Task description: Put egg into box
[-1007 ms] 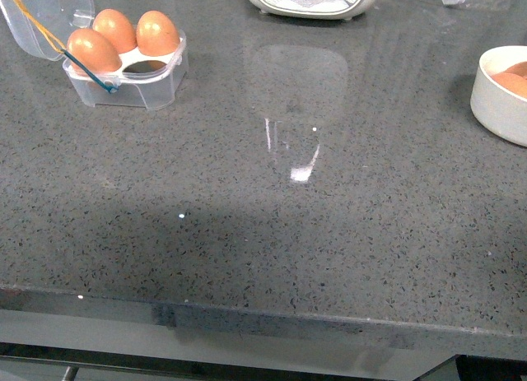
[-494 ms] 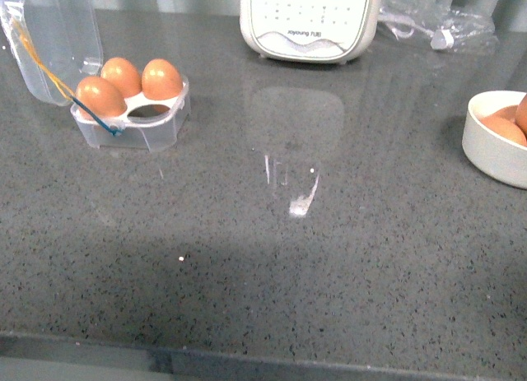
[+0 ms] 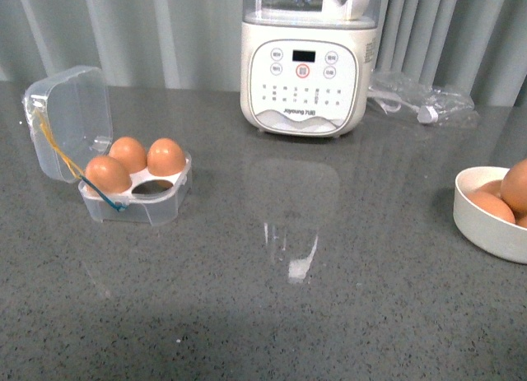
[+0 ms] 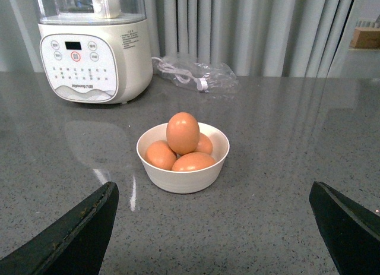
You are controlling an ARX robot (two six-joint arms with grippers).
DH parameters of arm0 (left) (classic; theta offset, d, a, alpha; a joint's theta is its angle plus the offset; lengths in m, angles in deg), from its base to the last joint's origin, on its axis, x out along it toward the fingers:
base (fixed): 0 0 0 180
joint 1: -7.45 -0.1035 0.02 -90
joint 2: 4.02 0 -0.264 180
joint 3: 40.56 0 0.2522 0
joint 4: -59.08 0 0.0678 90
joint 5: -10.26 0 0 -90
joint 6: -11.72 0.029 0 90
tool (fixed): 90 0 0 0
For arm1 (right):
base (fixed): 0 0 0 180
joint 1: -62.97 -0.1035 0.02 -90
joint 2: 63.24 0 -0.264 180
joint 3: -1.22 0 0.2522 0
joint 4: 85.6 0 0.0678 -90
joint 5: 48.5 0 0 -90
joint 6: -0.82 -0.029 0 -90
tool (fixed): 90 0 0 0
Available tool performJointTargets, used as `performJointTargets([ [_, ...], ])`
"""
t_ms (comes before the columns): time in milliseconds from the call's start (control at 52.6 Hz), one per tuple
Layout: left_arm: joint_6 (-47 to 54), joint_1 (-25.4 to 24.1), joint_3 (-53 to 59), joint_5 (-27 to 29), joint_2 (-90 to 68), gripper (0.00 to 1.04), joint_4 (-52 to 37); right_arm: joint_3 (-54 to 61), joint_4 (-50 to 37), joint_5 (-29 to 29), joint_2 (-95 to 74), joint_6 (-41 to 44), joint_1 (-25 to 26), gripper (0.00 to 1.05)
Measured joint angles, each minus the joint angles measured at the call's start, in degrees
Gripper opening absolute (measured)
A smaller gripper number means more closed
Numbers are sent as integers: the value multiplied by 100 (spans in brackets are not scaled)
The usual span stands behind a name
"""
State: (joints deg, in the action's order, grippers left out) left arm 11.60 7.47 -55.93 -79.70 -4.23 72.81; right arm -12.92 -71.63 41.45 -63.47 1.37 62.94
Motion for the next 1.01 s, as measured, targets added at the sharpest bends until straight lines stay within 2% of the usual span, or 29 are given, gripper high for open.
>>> performJointTargets([
  [266, 0, 0, 0, 0, 0, 98, 0, 0, 0, 0, 0, 0, 0, 97],
  [304, 0, 0, 0, 0, 0, 98, 0, -24, 103, 221, -46, 48, -74, 97],
  [361, 0, 0, 0, 4, 0, 98, 0, -229, 514, 1462, -385, 275, -605, 97],
  [399, 0, 0, 0, 0, 0, 98, 0, -282, 404, 1886, -586, 369, -903, 97],
  [475, 0, 0, 0, 0, 0, 98, 0, -404, 0, 1996, -942, 485, -1165, 97],
  [570, 0, 0, 0, 0, 2, 98, 0, -734, -809, 1718, -1681, 577, -1078, 97],
  [760, 0, 0, 0, 0, 2, 98, 0, -1532, -2315, 601, -3729, 516, -190, 97],
  [1007, -2, 0, 0, 0, 2, 98, 0, -2680, -2420, -247, -5930, 68, 356, 97],
])
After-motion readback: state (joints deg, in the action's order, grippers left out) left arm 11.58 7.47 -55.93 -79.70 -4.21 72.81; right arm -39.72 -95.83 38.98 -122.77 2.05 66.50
